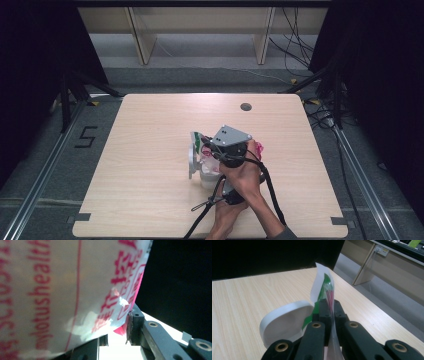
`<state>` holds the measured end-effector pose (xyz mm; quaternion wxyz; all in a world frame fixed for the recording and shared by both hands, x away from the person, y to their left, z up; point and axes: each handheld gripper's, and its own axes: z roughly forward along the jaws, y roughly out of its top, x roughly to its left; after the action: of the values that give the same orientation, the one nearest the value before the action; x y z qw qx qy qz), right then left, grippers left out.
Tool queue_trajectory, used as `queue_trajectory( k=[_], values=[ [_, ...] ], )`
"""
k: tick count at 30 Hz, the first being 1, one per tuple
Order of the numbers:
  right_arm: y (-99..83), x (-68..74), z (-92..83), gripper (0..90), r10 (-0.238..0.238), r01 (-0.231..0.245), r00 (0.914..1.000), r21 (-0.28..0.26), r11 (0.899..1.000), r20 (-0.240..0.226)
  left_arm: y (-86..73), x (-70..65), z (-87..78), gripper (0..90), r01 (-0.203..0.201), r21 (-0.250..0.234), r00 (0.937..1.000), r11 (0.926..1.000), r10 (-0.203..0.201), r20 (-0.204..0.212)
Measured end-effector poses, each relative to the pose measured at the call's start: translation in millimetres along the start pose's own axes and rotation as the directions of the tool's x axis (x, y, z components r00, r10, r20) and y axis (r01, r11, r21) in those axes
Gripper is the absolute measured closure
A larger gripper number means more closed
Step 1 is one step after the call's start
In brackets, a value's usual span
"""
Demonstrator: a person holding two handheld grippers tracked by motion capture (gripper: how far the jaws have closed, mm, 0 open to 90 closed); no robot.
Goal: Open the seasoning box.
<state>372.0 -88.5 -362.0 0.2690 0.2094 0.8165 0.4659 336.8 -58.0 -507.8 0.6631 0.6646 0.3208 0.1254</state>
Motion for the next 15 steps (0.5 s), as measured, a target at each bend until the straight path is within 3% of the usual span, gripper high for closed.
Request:
queue_trajectory(
  k=[4, 9, 10, 15],
  values=[
    [-1.5, 0.6, 0.5, 89.8, 0.019, -0.019, 0.9998, 0.013, 1.0, -0.004, -0.1, 0.7, 0.2, 74.4, -0.006, 0.009, 1.0, 0.9999, 0.005, 0.007],
    [-2.0, -1.1, 2.0, 89.8, 0.002, -0.002, 1.0, 0.008, 1.0, -0.004, -1.5, 0.2, 1.0, 74.4, 0.006, 0.002, 1.0, 1.0, -0.006, 0.0],
    [-2.8, 0.0, 1.9, 89.8, 0.022, -0.022, 0.9997, 0.016, 1.0, 0.002, -1.0, 0.8, 0.7, 74.4, -0.002, 0.008, 1.0, 1.0, 0.002, 0.001],
    [-0.2, 0.2, 0.0, 89.8, 0.003, -0.003, 1.0, 0.002, 1.0, 0.001, 0.3, -0.6, 0.1, 74.5, 0.01, -0.006, 1.0, 0.9999, -0.01, 0.001]
  ],
)
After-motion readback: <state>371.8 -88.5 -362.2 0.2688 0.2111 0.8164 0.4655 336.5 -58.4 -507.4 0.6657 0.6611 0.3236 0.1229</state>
